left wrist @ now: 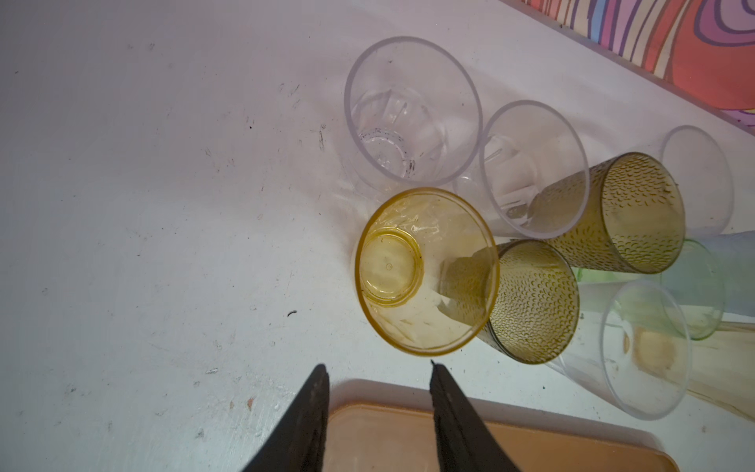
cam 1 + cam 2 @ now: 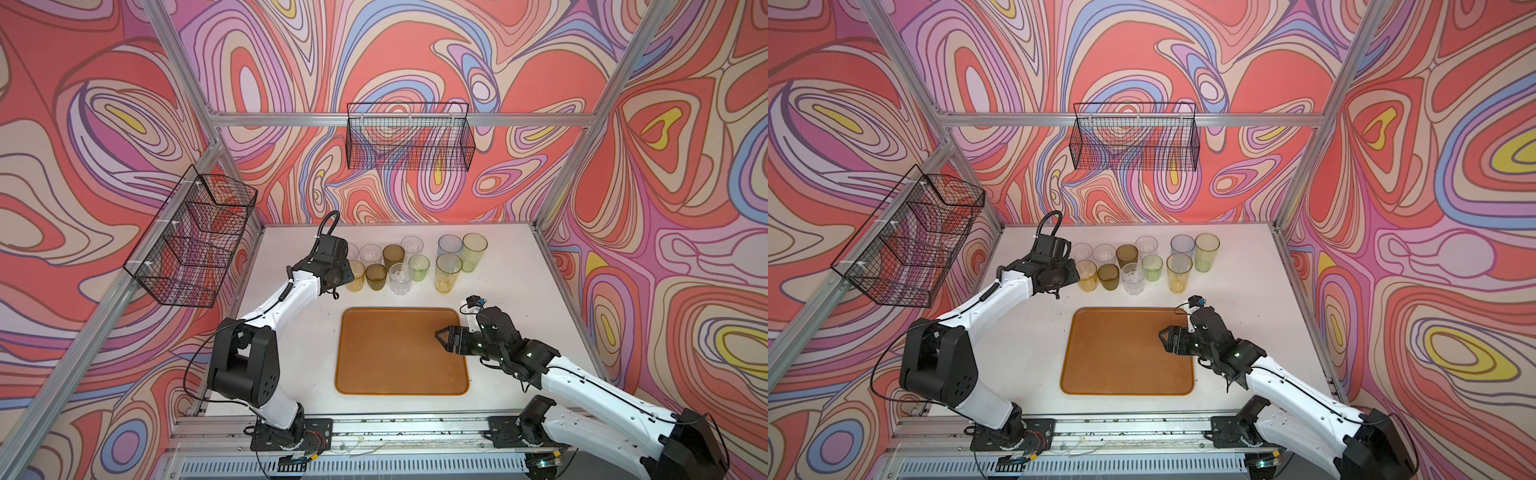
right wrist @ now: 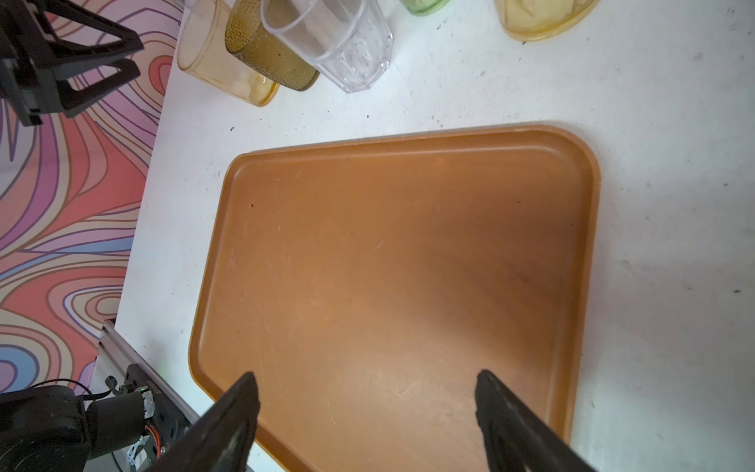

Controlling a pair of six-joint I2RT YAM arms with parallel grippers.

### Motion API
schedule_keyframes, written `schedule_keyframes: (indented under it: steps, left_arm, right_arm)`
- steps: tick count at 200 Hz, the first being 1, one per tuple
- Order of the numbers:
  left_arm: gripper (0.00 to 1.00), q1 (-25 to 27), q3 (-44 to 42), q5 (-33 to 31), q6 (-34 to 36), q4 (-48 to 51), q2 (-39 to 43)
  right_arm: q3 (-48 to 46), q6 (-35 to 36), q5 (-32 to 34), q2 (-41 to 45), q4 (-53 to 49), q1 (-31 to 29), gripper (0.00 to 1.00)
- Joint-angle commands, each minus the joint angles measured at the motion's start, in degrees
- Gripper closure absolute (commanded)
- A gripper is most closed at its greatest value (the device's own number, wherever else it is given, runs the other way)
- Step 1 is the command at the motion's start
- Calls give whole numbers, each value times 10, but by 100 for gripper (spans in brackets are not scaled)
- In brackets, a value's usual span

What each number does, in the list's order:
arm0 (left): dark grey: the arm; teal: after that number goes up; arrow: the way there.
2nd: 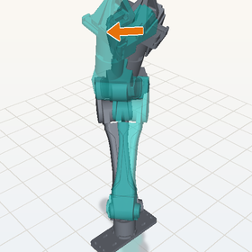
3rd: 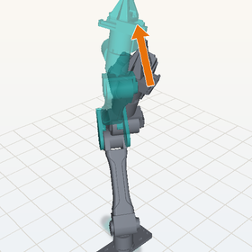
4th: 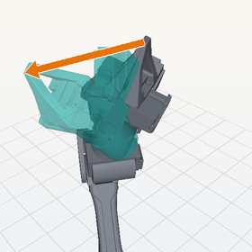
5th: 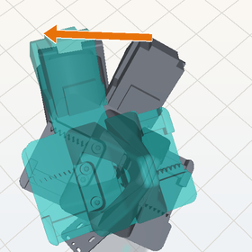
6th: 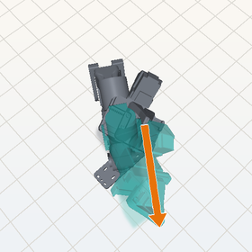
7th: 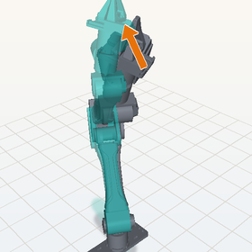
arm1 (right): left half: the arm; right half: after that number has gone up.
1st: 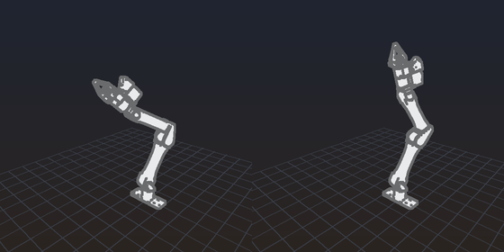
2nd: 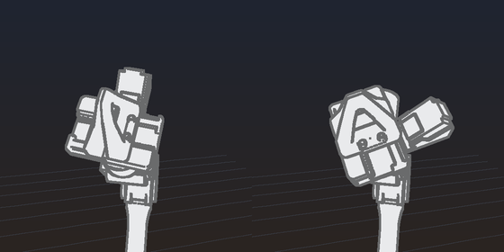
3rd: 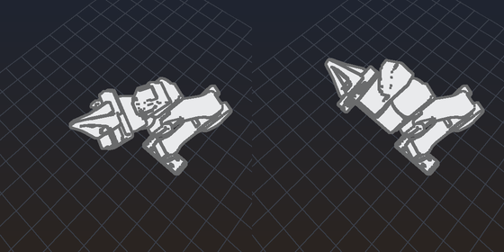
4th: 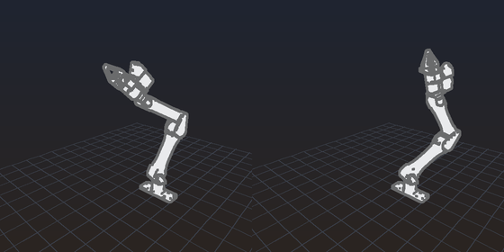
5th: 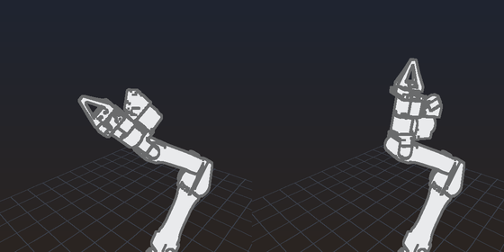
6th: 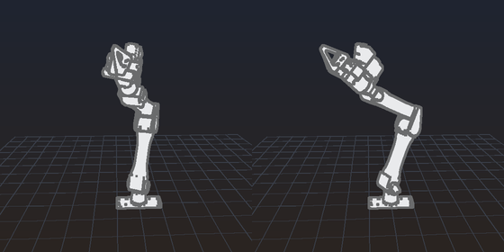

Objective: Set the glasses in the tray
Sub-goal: 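Grasp the yellow glass nearest the tray with the left gripper, then carry the yellow glass over the tray and lower it onto the tray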

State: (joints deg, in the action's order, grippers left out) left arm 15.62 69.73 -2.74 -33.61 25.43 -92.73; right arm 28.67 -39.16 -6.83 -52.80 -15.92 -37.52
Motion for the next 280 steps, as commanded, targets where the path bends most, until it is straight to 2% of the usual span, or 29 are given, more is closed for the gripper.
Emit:
schedule_keyframes:
  steps: [1,57,109,138,158,208,227,280]
  left_arm:
    - [58,-6,24,5,8,21,-25]
    - [60,-13,57,-11,14,30,-85]
    - [75,-16,69,-27,17,36,-117]
    - [79,-16,71,-33,18,39,-122]
    - [89,-16,72,-35,21,43,-120]
    - [92,-16,68,-45,32,56,-115]
    - [97,-16,65,-45,33,64,-108]
    - [100,-16,25,-31,37,84,-39]
  right_arm:
    - [-17,-6,-18,10,29,2,15]
    - [-28,-18,-42,4,57,2,15]
    - [-31,-18,-42,5,51,2,15]
    - [-29,-18,-41,4,50,1,15]
    - [-27,-18,-42,-1,53,2,15]
    - [-18,-19,-46,-20,57,2,15]
    - [-19,-22,-46,-20,61,2,15]
    - [-24,-43,-41,-18,68,2,15]
